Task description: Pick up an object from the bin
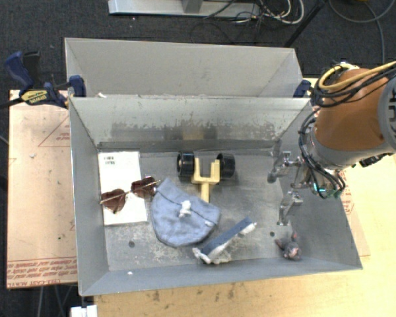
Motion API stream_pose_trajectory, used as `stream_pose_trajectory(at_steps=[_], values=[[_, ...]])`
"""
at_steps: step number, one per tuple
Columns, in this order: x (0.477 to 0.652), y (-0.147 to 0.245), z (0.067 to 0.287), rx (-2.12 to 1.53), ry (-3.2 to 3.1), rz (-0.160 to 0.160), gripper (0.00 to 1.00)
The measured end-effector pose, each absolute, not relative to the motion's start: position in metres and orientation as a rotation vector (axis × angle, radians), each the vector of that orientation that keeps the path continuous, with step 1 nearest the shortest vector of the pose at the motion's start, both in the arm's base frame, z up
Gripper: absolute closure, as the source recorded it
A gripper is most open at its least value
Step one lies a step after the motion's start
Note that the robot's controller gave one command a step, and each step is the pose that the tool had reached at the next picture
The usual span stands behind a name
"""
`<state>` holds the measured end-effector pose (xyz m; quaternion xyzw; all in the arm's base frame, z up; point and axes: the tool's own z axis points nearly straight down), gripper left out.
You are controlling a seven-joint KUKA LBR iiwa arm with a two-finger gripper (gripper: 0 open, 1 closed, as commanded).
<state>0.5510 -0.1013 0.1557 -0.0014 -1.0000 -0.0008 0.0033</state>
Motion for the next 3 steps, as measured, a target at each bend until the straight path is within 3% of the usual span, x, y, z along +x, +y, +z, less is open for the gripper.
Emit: stream_pose_trajectory(at_steps=[1,2,3], values=[[0.553,-0.101,0.16,-0.001,-3.142,-0.001,0.0],[0.519,-0.051,0.157,-0.025,-3.143,0.0,0.0],[0.512,-0.036,0.154,-0.017,-3.142,-0.002,0.0]])
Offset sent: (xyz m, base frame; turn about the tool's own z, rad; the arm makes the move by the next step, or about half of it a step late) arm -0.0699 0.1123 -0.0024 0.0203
